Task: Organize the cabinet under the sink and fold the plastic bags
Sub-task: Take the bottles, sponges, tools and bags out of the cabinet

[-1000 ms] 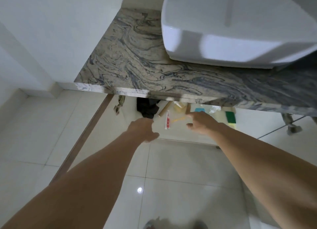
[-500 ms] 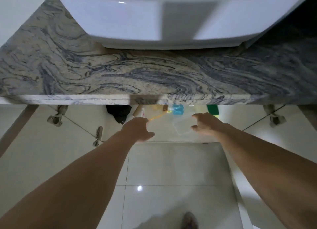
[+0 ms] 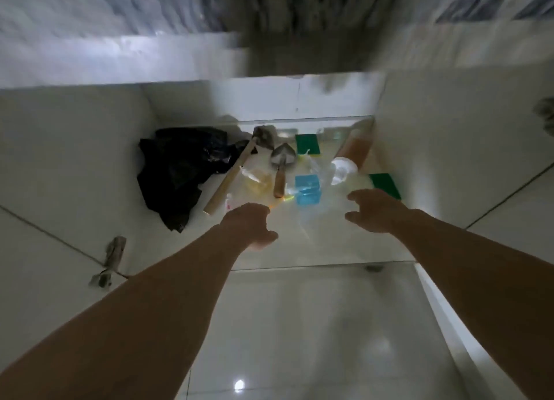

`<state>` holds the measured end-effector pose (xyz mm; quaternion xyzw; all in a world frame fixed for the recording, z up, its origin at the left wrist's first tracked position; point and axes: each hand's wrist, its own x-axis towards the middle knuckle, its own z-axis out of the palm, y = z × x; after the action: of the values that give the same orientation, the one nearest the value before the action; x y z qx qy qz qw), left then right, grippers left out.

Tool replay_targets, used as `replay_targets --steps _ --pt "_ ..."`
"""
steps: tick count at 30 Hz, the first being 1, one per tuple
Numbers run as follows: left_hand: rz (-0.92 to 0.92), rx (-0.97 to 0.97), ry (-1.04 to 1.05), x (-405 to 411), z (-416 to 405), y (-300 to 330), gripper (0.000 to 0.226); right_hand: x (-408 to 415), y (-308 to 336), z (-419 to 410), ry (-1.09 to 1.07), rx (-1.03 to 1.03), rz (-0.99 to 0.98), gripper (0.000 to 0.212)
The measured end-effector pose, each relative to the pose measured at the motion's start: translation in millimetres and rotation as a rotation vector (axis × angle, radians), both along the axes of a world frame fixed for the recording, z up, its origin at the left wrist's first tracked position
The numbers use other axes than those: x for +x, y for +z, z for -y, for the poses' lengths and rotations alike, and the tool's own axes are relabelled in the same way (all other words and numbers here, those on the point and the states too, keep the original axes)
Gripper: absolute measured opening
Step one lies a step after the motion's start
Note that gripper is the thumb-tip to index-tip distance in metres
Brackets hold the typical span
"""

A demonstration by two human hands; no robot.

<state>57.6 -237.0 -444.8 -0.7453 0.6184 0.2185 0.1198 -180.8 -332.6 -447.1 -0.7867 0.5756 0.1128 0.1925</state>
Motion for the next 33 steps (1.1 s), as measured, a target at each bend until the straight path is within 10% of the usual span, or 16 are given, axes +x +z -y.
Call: replay_targets --steps 12,33 --pt "0.025 -0.208 -0.008 6.4 32.5 -118.2 0.068 17.3 -111.2 45.0 0.027 -0.332 0.125 0.051" --pt "0.080 -0.402 0.188 118.3 60.6 -158.0 0.063 125.3 -127.4 68.0 0.317 -0.491 0.244 0.023"
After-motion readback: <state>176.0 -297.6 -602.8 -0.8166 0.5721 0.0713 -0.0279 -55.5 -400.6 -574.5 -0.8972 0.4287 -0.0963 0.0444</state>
